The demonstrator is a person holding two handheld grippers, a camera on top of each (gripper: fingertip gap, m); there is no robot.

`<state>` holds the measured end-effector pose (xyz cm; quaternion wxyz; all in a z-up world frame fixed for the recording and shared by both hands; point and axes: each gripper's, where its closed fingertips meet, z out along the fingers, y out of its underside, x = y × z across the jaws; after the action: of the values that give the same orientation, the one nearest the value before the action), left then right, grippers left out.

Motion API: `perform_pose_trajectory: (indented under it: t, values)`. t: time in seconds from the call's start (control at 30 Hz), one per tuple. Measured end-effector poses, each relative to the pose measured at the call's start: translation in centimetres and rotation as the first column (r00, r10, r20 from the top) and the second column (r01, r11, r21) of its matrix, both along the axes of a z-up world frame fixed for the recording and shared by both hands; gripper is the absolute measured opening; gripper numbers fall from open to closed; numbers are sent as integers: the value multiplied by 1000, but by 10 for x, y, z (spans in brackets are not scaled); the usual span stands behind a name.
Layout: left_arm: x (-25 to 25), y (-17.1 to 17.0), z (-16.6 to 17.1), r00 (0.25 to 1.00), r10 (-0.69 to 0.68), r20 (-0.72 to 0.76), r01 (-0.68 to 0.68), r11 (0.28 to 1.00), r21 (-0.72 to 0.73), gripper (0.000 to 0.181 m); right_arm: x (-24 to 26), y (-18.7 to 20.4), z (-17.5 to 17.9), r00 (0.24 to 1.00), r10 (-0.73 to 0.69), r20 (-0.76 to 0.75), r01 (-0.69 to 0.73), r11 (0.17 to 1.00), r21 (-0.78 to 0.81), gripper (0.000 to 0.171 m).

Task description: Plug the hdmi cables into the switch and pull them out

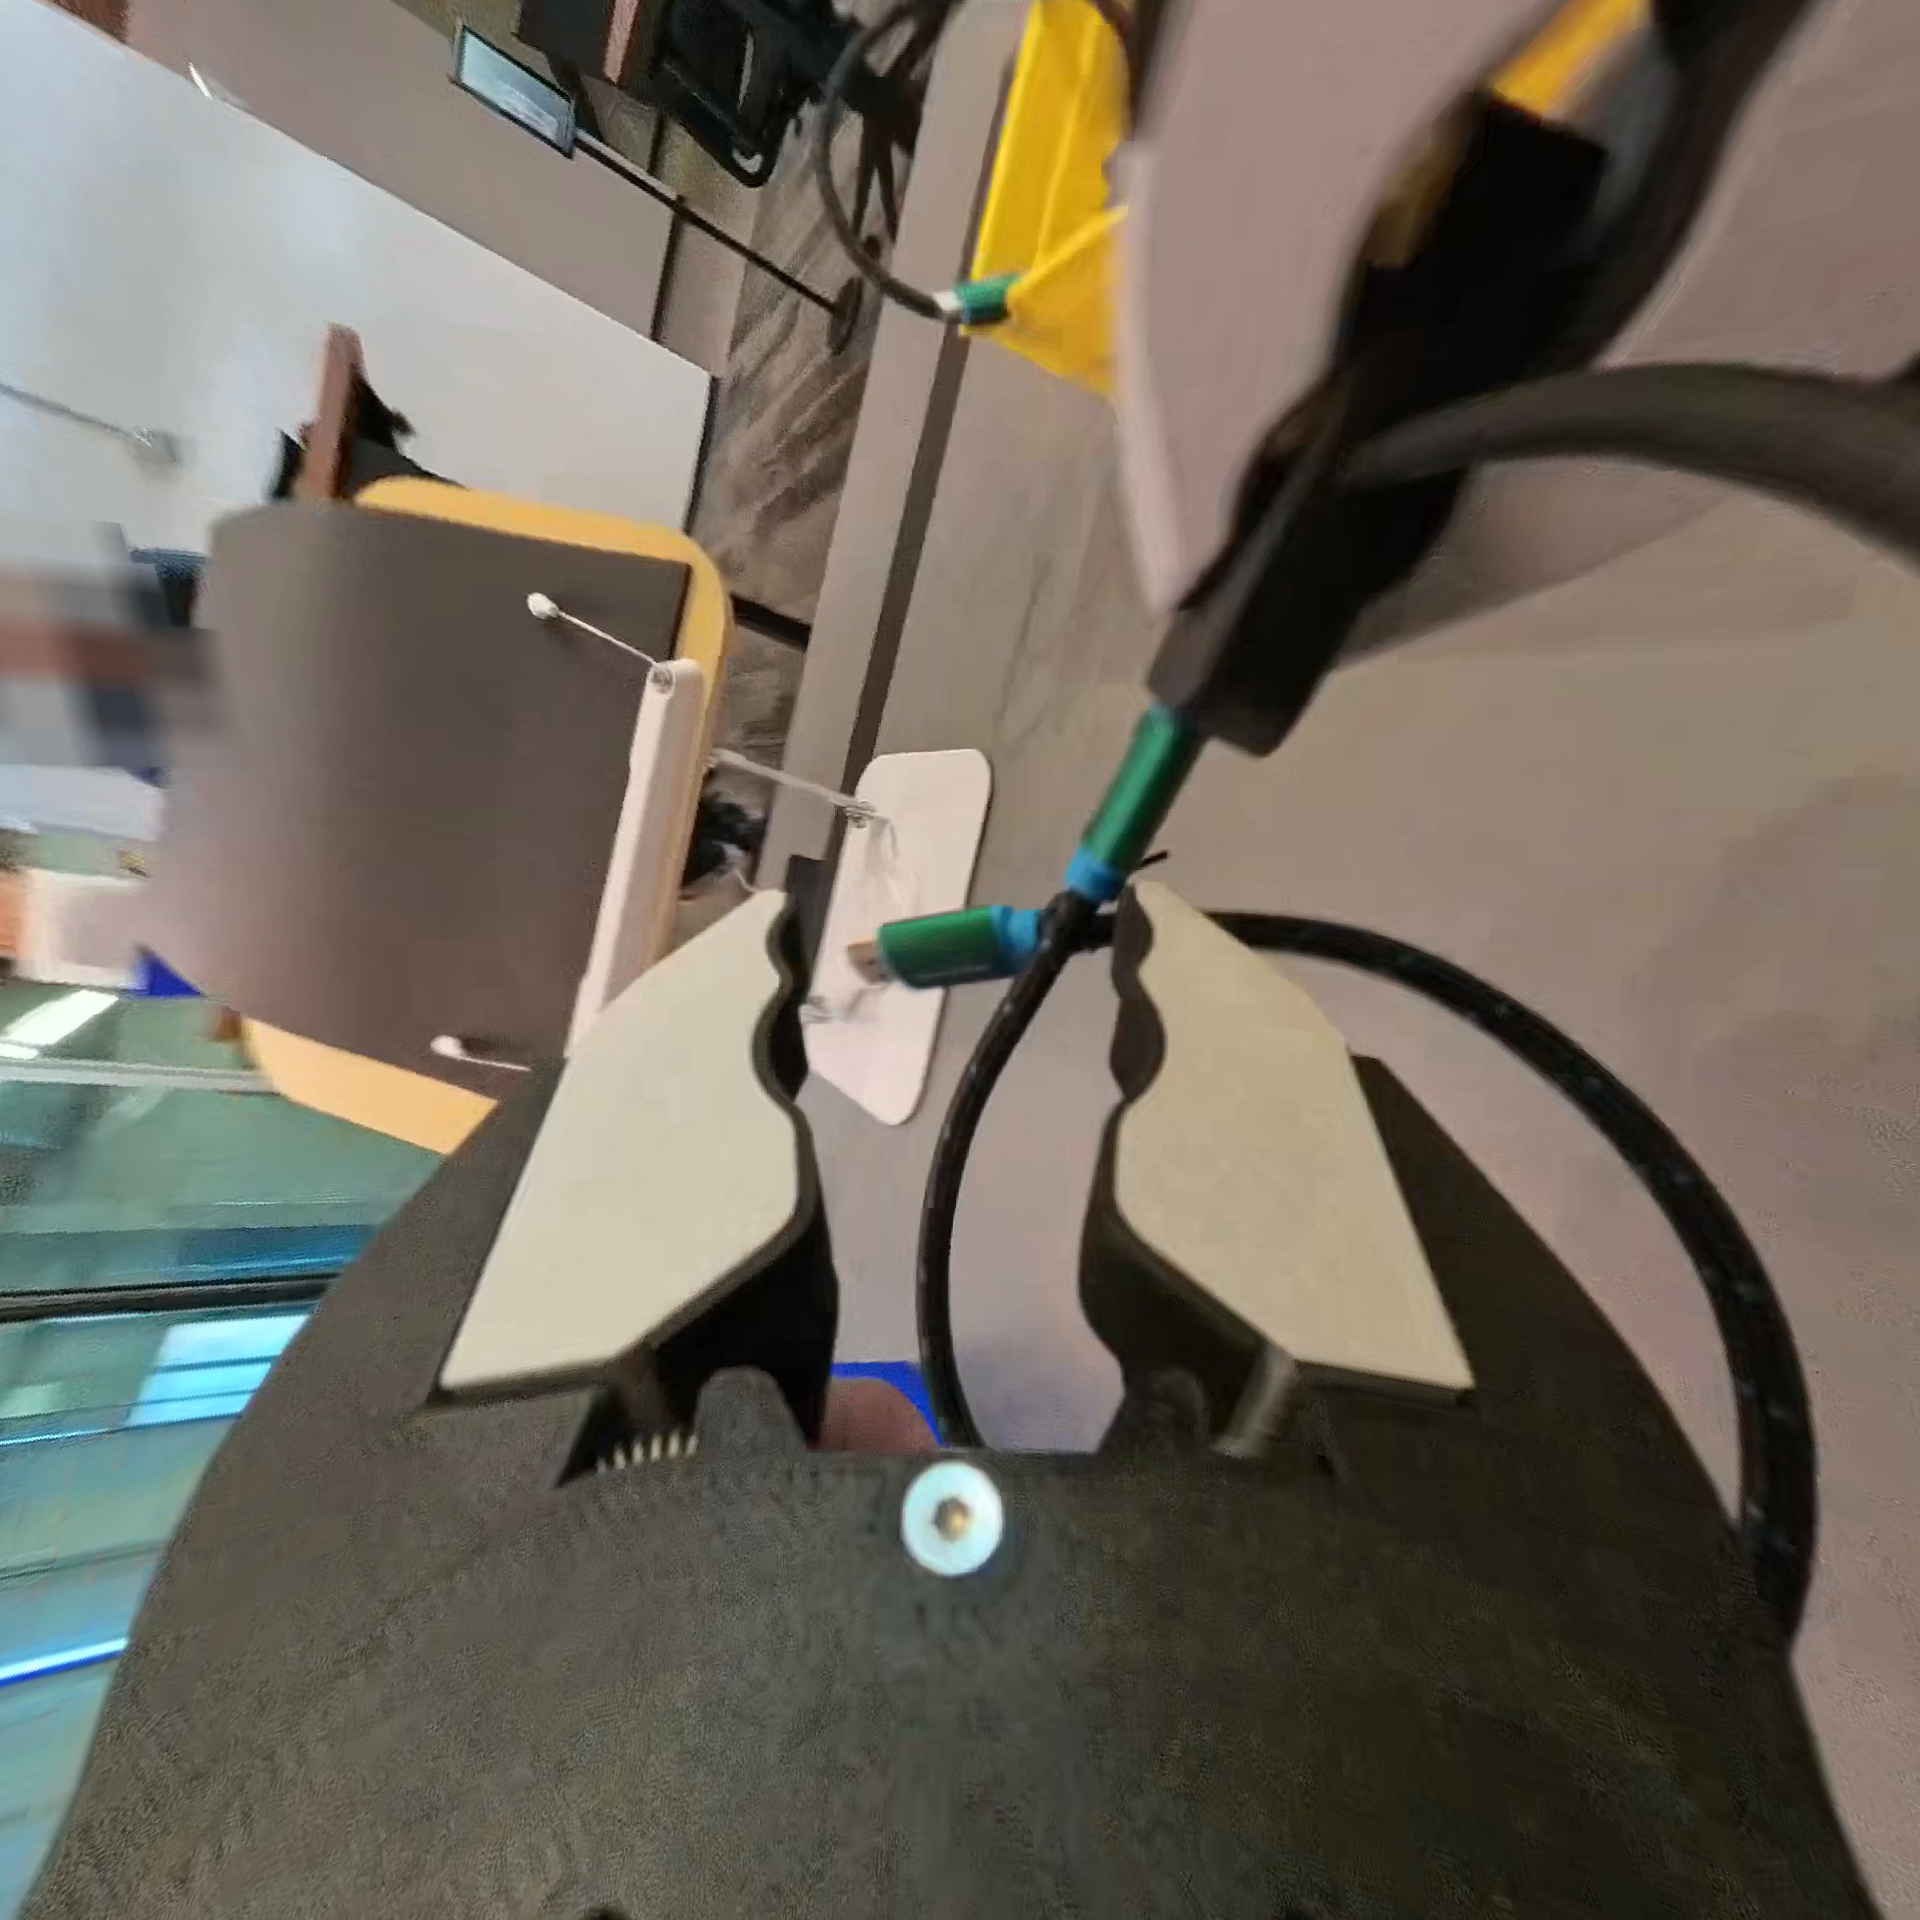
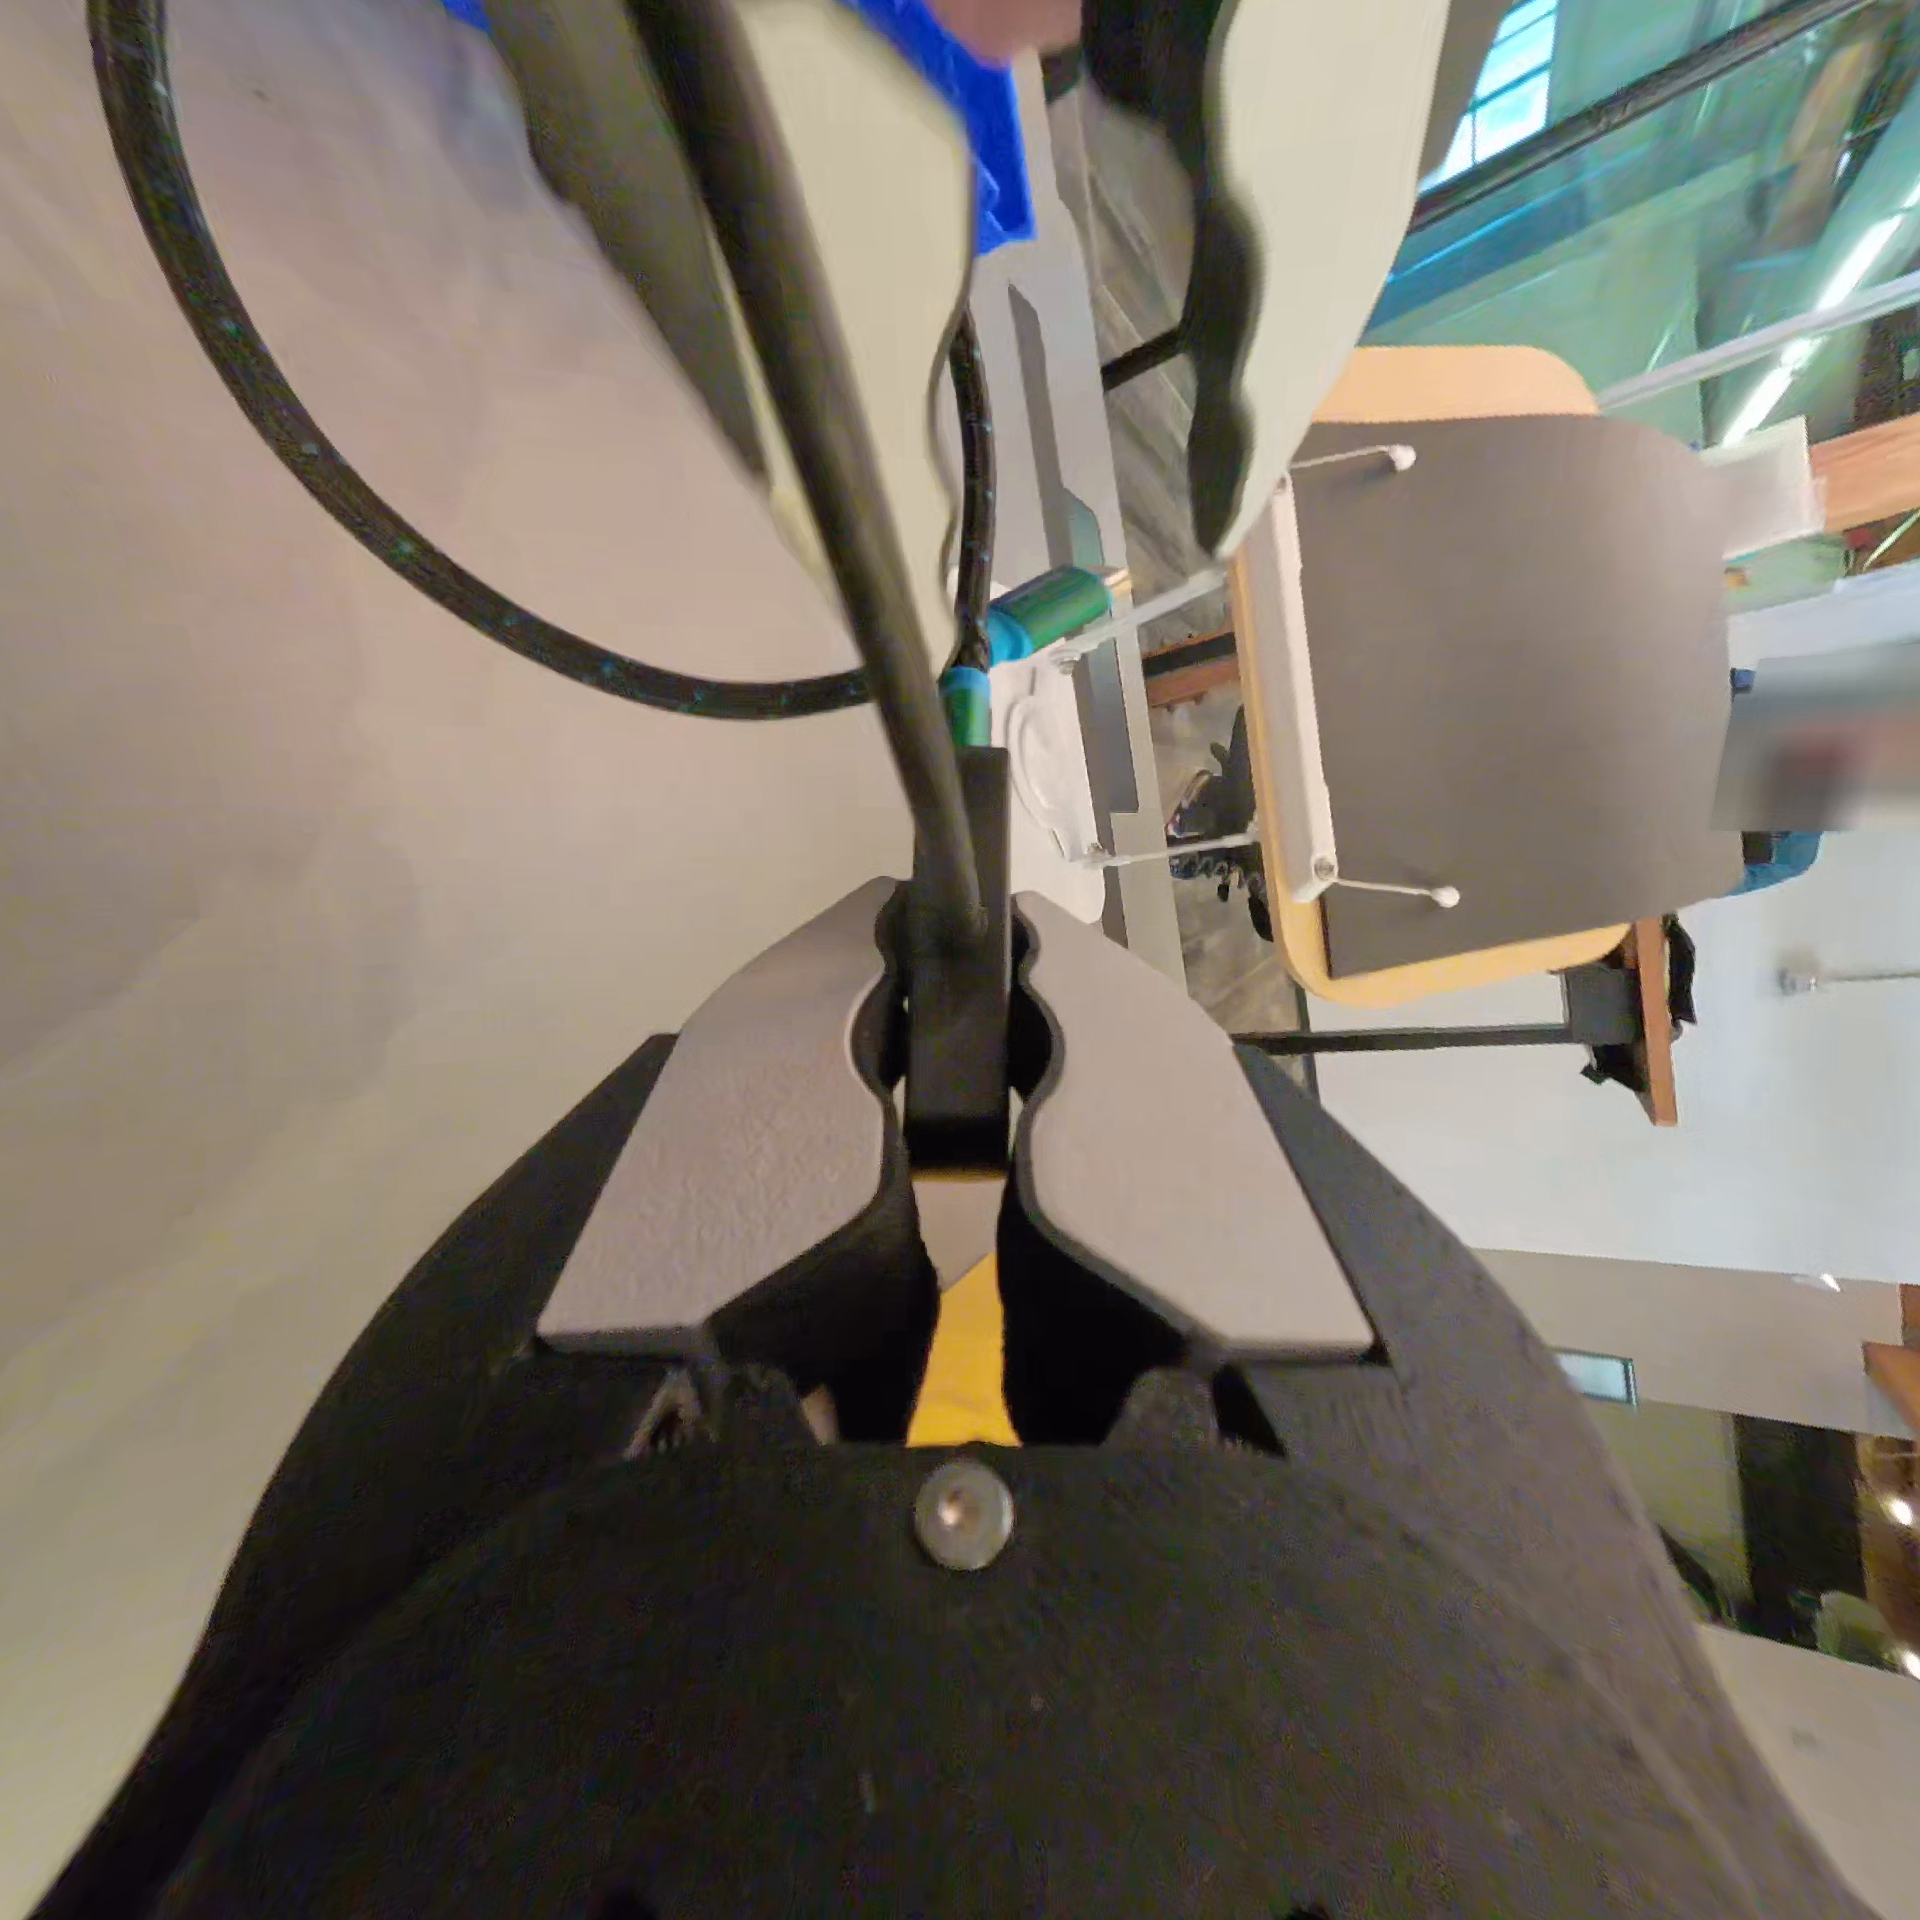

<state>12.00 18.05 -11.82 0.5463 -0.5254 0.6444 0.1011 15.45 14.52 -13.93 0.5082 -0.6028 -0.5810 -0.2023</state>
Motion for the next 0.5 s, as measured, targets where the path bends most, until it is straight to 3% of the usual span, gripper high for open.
perform_pose_trajectory:
  t: [0.03, 0.17, 0.23, 0.37, 0.5]
  values:
    - [-3, 2, 9, 998, 4, 63, -2, 999, -35, 49, 6, 1, 0, 1000, -13, 0, 13, 1000, -5, 13]
    - [-31, 12, 65, 968, 3, 249, -25, 996, 84, 42, 33, 2, 9, 998, -42, -37, 44, 998, 50, 13]
    - [-49, 18, 77, 950, 34, 310, -55, 997, 58, 40, 47, 1, 16, 997, -50, -57, 55, 995, 81, 13]
    - [-85, 29, 65, 939, 113, 324, -124, 992, 14, 38, 81, 5, 34, 991, -100, -84, 110, 986, 128, 13]
    - [-105, 27, 25, 941, 168, 293, -150, 985, -81, 37, 126, 16, 60, 975, -205, -82, 216, 960, 179, 13]
